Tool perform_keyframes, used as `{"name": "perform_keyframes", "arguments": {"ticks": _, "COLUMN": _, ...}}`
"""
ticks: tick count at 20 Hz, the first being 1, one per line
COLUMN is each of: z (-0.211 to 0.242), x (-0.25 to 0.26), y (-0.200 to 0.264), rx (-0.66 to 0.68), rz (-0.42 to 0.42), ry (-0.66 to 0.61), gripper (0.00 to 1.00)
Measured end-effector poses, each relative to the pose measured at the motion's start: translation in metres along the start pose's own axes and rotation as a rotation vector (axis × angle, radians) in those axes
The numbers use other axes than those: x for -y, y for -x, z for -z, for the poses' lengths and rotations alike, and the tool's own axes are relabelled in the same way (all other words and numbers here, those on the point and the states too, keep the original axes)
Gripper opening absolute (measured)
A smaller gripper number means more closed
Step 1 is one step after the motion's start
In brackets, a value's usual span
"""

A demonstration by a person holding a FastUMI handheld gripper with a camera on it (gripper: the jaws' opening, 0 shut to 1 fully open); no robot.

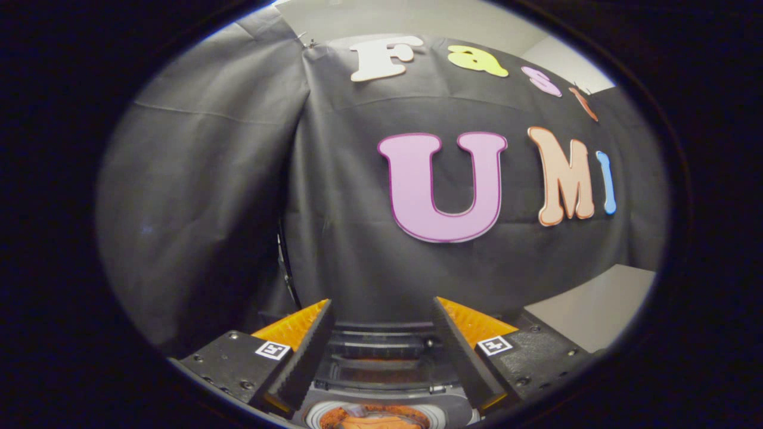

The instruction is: Put the clothes into the washing machine and then close the washing machine lid.

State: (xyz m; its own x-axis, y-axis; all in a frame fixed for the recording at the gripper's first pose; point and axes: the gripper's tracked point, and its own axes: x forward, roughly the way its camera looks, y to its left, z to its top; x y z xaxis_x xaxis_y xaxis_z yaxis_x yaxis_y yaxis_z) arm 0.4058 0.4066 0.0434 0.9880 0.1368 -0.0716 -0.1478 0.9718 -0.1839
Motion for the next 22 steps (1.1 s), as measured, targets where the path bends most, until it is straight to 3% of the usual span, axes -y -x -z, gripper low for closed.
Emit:
{"name": "perform_keyframes", "arguments": {"ticks": 4, "z": -0.02, "x": -0.007, "y": -0.029, "rx": 0.081, "rz": 0.027, "ry": 0.069, "gripper": 0.98}}
{"name": "perform_keyframes", "arguments": {"ticks": 10, "z": 0.029, "x": -0.026, "y": -0.07, "rx": -0.075, "rz": 0.013, "ry": -0.059, "gripper": 0.97}}
{"name": "perform_keyframes", "arguments": {"ticks": 13, "z": 0.053, "x": -0.009, "y": -0.086, "rx": -0.132, "rz": 0.082, "ry": -0.028, "gripper": 0.97}}
{"name": "perform_keyframes", "arguments": {"ticks": 18, "z": 0.099, "x": 0.007, "y": -0.092, "rx": -0.258, "rz": 0.095, "ry": -0.013, "gripper": 0.98}}
{"name": "perform_keyframes", "arguments": {"ticks": 19, "z": 0.088, "x": 0.006, "y": -0.09, "rx": -0.193, "rz": 0.095, "ry": -0.029, "gripper": 0.98}}
{"name": "perform_keyframes", "arguments": {"ticks": 22, "z": 0.093, "x": 0.008, "y": -0.095, "rx": -0.202, "rz": 0.091, "ry": -0.023, "gripper": 0.99}}
